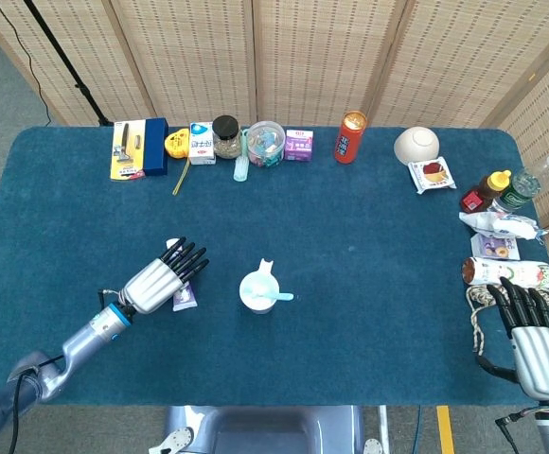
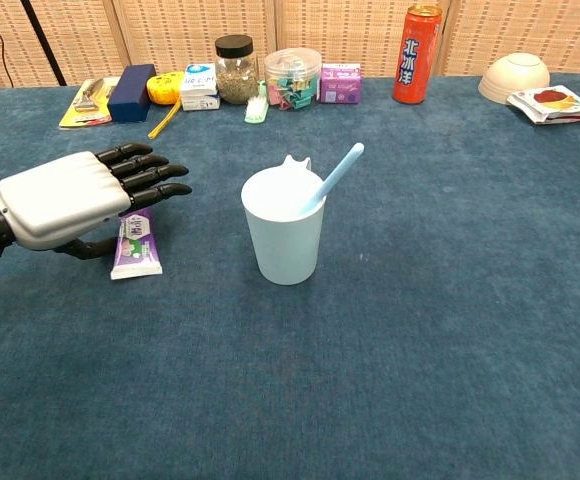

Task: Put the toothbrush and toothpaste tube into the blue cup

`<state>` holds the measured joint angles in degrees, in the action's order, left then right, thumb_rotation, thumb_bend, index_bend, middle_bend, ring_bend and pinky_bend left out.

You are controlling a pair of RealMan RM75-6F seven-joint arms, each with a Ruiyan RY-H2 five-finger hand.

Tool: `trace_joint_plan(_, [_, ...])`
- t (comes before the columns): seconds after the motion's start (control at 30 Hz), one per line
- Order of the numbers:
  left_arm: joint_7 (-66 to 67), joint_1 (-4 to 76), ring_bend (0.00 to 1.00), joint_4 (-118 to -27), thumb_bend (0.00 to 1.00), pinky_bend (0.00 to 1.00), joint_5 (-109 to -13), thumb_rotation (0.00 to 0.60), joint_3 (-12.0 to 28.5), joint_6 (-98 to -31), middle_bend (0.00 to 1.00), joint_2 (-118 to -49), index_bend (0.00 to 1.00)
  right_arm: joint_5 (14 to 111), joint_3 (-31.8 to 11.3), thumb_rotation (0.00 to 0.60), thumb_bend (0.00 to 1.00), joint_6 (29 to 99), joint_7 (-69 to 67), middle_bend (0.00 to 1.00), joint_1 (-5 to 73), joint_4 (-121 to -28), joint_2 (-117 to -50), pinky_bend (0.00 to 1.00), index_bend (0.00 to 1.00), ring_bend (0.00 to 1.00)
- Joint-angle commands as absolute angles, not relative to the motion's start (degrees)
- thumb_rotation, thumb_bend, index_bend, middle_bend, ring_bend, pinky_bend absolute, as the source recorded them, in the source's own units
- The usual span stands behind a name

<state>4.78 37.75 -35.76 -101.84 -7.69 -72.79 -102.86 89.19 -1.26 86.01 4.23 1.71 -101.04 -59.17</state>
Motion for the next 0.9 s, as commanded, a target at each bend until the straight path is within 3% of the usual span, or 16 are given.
trace_joint_plan(0.03, [6.7, 38.3, 0.0, -38.3, 0.32, 0.0, -101.9, 0.6, -7.7, -72.0, 0.0, -102.0, 0.0, 89.2, -1.3, 0.6, 0.0, 86.0, 4.1, 0.0, 1.7, -101.0, -59.1, 0.0, 0.0, 0.0])
trace_joint_plan(0.13, [8.1, 38.4, 0.0, -40.0, 0.32, 0.0, -102.0, 0.6, -7.8, -71.5, 0.0, -101.4, 0.03, 89.2, -1.3, 0.6, 0.0, 85.8, 4.1, 0.0, 1.8, -101.0, -59.2, 0.0, 0.0, 0.0])
trace_joint_plan(0.23, [9.1, 38.4, 0.01, -41.2, 0.32, 0.05, -101.5, 0.6, -7.9, -70.1, 0.02, -101.0, 0.14, 89.3, -1.2, 0.6, 0.0, 85.8, 4.0, 0.0, 1.9, -101.0, -59.1, 0.0, 0.0, 0.0])
trace_joint_plan(0.33, [9.3, 38.3, 0.09, -42.0, 0.32, 0.15, -101.1, 0.6, -7.8, -69.1, 0.13, -100.8, 0.27, 89.3, -1.2, 0.6, 0.0, 85.7, 3.7, 0.0, 1.9, -100.9, -59.1, 0.0, 0.0, 0.0])
trace_joint_plan(0.63, [7.9, 38.0, 0.35, -41.8, 0.37, 0.35, -101.7, 0.6, -7.9, -71.2, 0.39, -101.1, 0.55, 89.7, -1.2, 0.6, 0.0, 85.9, 3.7, 0.0, 1.9, -100.7, -59.1, 0.0, 0.0, 0.0])
trace_joint_plan(0.9, [5.4, 37.3, 0.42, -40.2, 0.38, 0.42, -101.1, 0.6, -6.3, -74.9, 0.46, -101.7, 0.61, 89.8, -1.0, 0.6, 0.0, 85.7, 3.8, 0.0, 2.0, -100.7, -59.2, 0.0, 0.0, 0.0])
